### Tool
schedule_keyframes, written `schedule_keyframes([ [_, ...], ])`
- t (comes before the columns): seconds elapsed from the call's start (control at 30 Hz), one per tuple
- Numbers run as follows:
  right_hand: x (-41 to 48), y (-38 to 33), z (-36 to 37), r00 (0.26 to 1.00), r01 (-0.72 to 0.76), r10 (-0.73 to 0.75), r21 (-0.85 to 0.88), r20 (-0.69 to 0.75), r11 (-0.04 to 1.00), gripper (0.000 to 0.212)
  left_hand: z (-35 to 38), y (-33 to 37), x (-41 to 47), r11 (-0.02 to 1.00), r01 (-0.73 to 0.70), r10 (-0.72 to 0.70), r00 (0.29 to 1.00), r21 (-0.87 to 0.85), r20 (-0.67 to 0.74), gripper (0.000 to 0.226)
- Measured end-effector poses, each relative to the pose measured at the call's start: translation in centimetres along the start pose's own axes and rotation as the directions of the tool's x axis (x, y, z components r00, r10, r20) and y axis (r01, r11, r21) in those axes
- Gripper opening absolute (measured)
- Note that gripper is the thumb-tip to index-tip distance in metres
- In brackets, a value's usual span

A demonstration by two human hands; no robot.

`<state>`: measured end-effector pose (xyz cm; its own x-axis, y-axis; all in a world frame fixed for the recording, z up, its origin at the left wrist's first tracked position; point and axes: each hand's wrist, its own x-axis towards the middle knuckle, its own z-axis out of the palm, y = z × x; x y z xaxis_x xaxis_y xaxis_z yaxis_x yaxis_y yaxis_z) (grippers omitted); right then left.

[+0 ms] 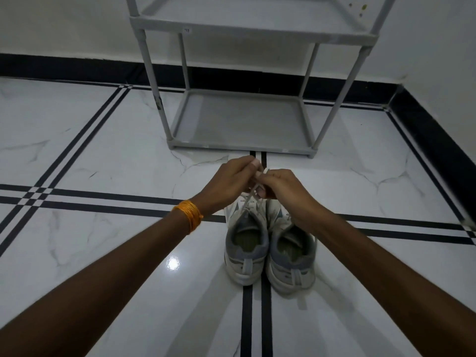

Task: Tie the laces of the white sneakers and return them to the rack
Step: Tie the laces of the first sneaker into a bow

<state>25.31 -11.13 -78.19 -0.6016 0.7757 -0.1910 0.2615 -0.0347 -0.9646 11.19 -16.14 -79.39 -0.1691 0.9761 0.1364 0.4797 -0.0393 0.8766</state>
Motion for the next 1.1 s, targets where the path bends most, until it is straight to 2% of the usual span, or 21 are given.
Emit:
schedule_keyframes([
  [0.1,-0.2,-1.2,-0.6,1.000,0.003,-0.006,0.118,0.024,0.993,0.034,0.1,0.1,-0.8,0.999,0.033,-0.033,0.999,-0.033,-0.017,0.042],
  [0.17,-0.2,-1.9,-0.8,1.000,-0.001,0.000,0.111,0.003,0.994,0.036,0.4,0.5,-0.9,0.999,0.042,-0.042,0.999,-0.034,-0.001,0.041],
  [0.3,-0.1,-2.6,-0.4,0.996,0.075,-0.074,0.019,-0.053,0.997,0.036,-0.1,1.2,-0.6,0.999,0.040,-0.040,0.999,-0.034,0.002,0.023],
  [0.4,-0.2,-2.9,-0.2,0.975,0.183,-0.198,-0.143,-0.103,0.973,0.034,-0.9,1.4,-0.1,0.999,0.040,-0.040,0.999,-0.032,0.007,0.015],
  [0.47,0.0,-3.1,-0.2,0.946,0.239,-0.283,-0.253,-0.156,0.938,0.031,-1.1,1.4,0.0,0.998,0.027,-0.028,1.000,0.057,0.006,0.013],
  [0.53,0.5,-3.0,-0.4,0.927,0.248,-0.315,-0.297,-0.203,0.922,0.029,-0.7,1.0,-0.1,0.976,-0.041,0.045,0.999,0.214,-0.012,0.018],
  [0.63,1.5,-2.4,-0.4,0.942,0.199,-0.265,-0.295,-0.203,0.934,0.030,0.1,0.4,-0.5,0.868,-0.222,0.281,0.957,0.444,-0.072,0.030],
  [0.7,2.2,-2.2,-0.4,0.971,0.107,-0.138,-0.163,-0.194,0.981,0.032,0.2,0.5,-0.5,0.704,-0.307,0.462,0.883,0.641,-0.084,0.034],
  [0.77,2.8,-2.1,-0.8,0.982,0.004,-0.017,-0.071,-0.188,0.997,0.032,0.1,0.5,-0.3,0.548,-0.369,0.575,0.818,0.751,-0.018,0.041],
  [0.83,3.2,-2.0,-1.3,0.988,-0.073,0.063,-0.065,-0.144,0.995,0.033,0.1,0.0,0.0,0.470,-0.433,0.613,0.787,0.770,0.068,0.039],
  [0.87,3.5,-1.9,-1.6,0.988,-0.105,0.094,-0.089,-0.126,0.990,0.035,0.1,0.0,0.0,0.484,-0.441,0.598,0.797,0.756,0.083,0.033],
  [0.9,3.6,-1.8,-1.8,0.985,-0.137,0.122,-0.122,-0.120,0.983,0.037,0.1,0.2,-0.1,0.545,-0.430,0.551,0.831,0.720,0.079,0.027],
  [0.97,3.7,-1.7,-2.0,0.979,-0.185,0.164,-0.183,-0.124,0.966,0.044,-0.2,1.6,-0.3,0.800,-0.320,0.342,0.938,0.508,0.051,0.023],
  [1.0,3.5,-1.7,-2.1,0.976,-0.195,0.169,-0.210,-0.139,0.958,0.048,-0.5,2.2,-0.1,0.922,-0.181,0.165,0.983,0.343,0.076,0.021],
  [1.03,3.2,-1.6,-2.1,0.973,-0.194,0.152,-0.260,-0.172,0.946,0.049,-0.9,2.8,0.1,0.987,0.009,-0.028,0.992,0.159,0.120,0.021],
  [1.07,2.7,-1.5,-2.2,0.971,-0.171,0.099,-0.344,-0.219,0.923,0.048,-1.3,3.2,0.3,0.978,0.209,-0.204,0.963,-0.009,0.175,0.022],
  [1.1,2.1,-1.5,-2.3,0.964,-0.130,0.017,-0.416,-0.264,0.900,0.048,-1.7,3.5,0.3,0.923,0.361,-0.325,0.918,-0.137,0.227,0.024],
])
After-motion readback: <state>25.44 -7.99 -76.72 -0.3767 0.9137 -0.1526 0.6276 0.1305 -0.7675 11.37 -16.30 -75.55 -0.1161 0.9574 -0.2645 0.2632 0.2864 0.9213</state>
